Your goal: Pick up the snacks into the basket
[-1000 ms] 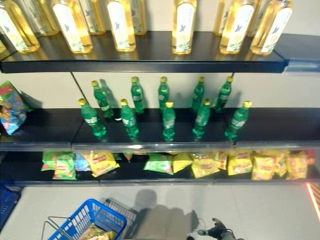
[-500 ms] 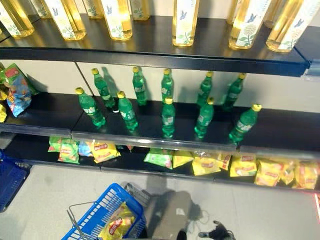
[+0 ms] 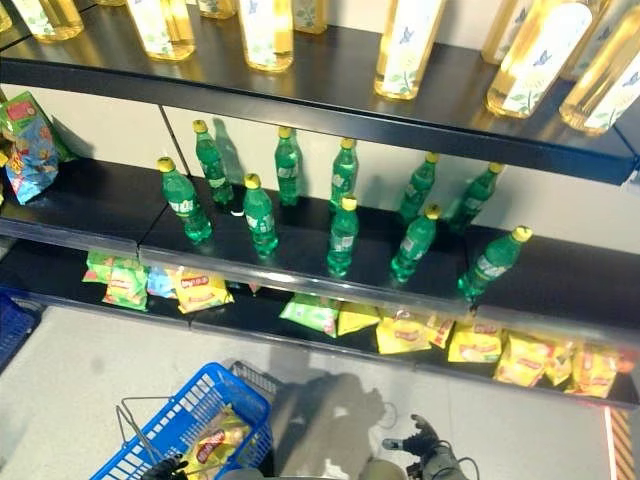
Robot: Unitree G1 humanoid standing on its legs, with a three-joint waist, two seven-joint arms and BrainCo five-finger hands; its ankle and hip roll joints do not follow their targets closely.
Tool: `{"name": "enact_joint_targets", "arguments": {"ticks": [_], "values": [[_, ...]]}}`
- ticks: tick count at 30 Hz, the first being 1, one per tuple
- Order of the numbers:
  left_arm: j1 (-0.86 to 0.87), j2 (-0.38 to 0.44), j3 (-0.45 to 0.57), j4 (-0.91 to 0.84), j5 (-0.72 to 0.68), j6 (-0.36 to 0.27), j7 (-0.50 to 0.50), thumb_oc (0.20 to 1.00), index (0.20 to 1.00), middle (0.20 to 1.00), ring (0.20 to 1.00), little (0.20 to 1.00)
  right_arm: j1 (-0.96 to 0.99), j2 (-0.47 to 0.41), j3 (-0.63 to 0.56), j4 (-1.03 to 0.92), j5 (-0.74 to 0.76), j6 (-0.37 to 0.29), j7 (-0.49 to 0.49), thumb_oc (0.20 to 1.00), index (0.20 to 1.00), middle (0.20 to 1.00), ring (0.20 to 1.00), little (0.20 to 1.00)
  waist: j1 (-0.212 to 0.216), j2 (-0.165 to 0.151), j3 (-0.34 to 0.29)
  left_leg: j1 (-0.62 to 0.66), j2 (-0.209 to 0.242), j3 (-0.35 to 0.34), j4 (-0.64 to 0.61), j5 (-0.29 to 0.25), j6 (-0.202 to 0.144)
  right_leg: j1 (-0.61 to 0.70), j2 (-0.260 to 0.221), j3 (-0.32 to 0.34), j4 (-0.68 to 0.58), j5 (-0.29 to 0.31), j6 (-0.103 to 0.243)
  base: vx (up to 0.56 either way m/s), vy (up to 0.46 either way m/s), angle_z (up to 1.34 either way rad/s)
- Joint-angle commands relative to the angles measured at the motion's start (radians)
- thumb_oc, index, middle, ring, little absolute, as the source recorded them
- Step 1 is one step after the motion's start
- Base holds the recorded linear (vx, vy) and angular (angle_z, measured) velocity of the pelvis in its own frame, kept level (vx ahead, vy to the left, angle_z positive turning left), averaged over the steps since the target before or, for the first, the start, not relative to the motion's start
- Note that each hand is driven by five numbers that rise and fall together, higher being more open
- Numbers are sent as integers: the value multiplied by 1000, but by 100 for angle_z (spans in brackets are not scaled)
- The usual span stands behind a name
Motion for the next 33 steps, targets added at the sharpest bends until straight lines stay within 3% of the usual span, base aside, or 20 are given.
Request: {"name": "enact_joint_targets", "arguments": {"ticks": [1, 4, 7, 8, 9, 10, 12, 13, 14, 15, 17, 18, 20, 22, 27, 28, 30, 33], "values": [[-10, 32, 20, 8, -22, -58, 20, 200, 200, 200, 200, 200, -25, -8, -6, 40, -14, 1, -16, 1000, 1000, 1000, 1000, 1000, 13, -44, -54, -50, -16, 4, 44, -39, 57, -10, 69, 8, 24, 78, -20, 16, -336, 23], [6, 12, 23, 31, -44, -58, 8, 200, 200, 200, 200, 200, -8, -17, -36, 42, 47, -13, -12, 1000, 1000, 1000, 1000, 1000, 2, -29, -55, -46, 27, -11, -8, 18, 18, -10, 127, 0, 4, 46, -41, -22, -307, -9], [7, -17, 20, 45, -56, -53, 1, 200, 200, 200, 200, 200, -4, -36, -45, 53, 46, -15, -14, 1000, 1000, 1000, 1000, 1000, -16, 0, -51, -62, 55, 7, -40, 73, -12, 0, 151, -46, -24, 37, -52, -66, -198, 9], [0, -27, 15, 47, -53, -51, 0, 200, 200, 200, 200, 200, -3, -46, -53, 61, 51, -15, -17, 1000, 1000, 1000, 1000, 1000, -29, 8, -45, -71, 70, 64, -39, 91, -15, -3, 148, -63, -23, 36, -54, -140, -83, 38], [0, -38, 8, 48, -50, -48, 1, 200, 200, 200, 200, 200, 1, -52, -61, 68, 56, -17, -19, 1000, 1000, 1000, 1000, 1000, -50, 17, -46, -64, 92, 164, -41, 97, -18, -7, 144, -90, -20, 34, -56, -71, -58, 67], [0, -50, -5, 43, -40, -44, 0, 200, 200, 200, 200, 200, 1, -65, -70, 80, 61, -16, -24, 1000, 1000, 1000, 1000, 1000, -65, 23, -49, -39, 105, 219, -36, 79, -28, 2, 140, -104, -19, 18, -54, -94, -72, 88], [5, -57, -10, 40, -33, -43, -6, 200, 200, 200, 200, 200, -2, -70, -79, 89, 71, -18, -28, 1000, 1000, 1000, 1000, 1000, -64, 31, -47, -34, 115, 220, -20, 78, -24, -7, 149, -110, -22, 23, -71, -52, -62, 61], [12, -71, -19, 33, -50, -56, -10, 200, 200, 200, 200, 200, -19, -76, -79, 93, 88, -30, -31, 1000, 1000, 1000, 1000, 1000, -41, 36, -52, -45, 104, 59, 39, 52, -25, -17, 166, -72, -18, 16, -87, 16, -19, -4], [9, -71, -19, 27, -60, -59, -15, 200, 200, 200, 200, 200, -23, -76, -78, 86, 91, -34, -30, 1000, 1000, 1000, 1000, 1000, -40, 34, -54, -49, 109, 4, 55, 49, -27, -26, 167, -52, -11, 15, -86, 16, -19, -28], [9, -71, -19, 27, -60, -59, -15, 200, 200, 200, 200, 200, -23, -76, -78, 86, 91, -34, -30, 1000, 1000, 1000, 1000, 1000, -40, 34, -54, -49, 109, 4, 55, 49, -27, -26, 167, -52, -11, 15, -86, -2, 21, -69], [1, -64, -28, 15, -74, -65, -15, 200, 200, 200, 200, 200, -30, -75, -65, 73, 81, -35, -22, 1000, 1000, 1000, 1000, 1000, -35, 31, -45, -50, 104, -122, 98, 26, -27, -48, 161, 3, 25, 18, -79, -19, 95, -81], [-2, -65, -31, 7, -75, -65, -15, 200, 200, 200, 200, 200, -24, -75, -65, 64, 79, -33, -19, 1000, 1000, 1000, 1000, 1000, -44, 33, -45, -37, 97, -106, 88, -16, -18, -47, 153, 10, 35, 15, -71, -18, 171, -55], [-3, -66, -38, 3, -68, -62, -20, 200, 200, 200, 200, 200, -20, -76, -71, 65, 81, -30, -14, 1000, 1000, 1000, 1000, 1000, -49, 38, -45, -31, 92, -89, 90, -38, -13, -46, 144, 15, 44, 18, -66, -9, 175, -13], [-7, -65, -72, -12, -34, -60, -30, 200, 200, 200, 200, 200, -24, -79, -86, 47, 100, -33, -14, 1000, 1000, 1000, 1000, 1000, -60, 42, -29, -40, 38, -89, 153, -98, 6, -56, 102, 48, 51, 50, -49, -44, 317, 4], [-14, -46, -77, 4, -18, -58, -31, 200, 200, 200, 200, 200, -29, -55, -104, 13, 121, -29, -12, 1000, 1000, 1000, 1000, 1000, -60, 40, -5, -29, -7, -11, 160, -135, 33, -95, 39, 66, 44, 132, -13, -82, 216, -50], [-15, -34, -79, -1, -4, -56, -28, 200, 200, 200, 200, 200, -28, -46, -99, -8, 136, -33, -11, 1000, 1000, 1000, 1000, 1000, -57, 43, 11, -42, -7, -3, 170, -130, 42, -104, 60, 67, 103, 90, -17, -143, 145, -96], [-18, -25, -75, 1, -2, -57, -25, 200, 200, 200, 200, 200, -27, -42, -87, -20, 134, -37, -7, 1000, 1000, 1000, 1000, 1000, -59, 40, 12, -48, -11, -6, 174, -128, 45, -96, 79, 83, 117, 63, -26, -47, 26, -48], [-9, -16, -57, 10, -5, -56, -29, 200, 200, 200, 200, 200, -19, -43, -65, -27, 107, -38, -7, 1000, 1000, 1000, 1000, 1000, -50, 27, 1, -50, -17, -19, 180, -132, 40, -76, 81, 72, 92, 53, -40, 24, -43, 12]]}}
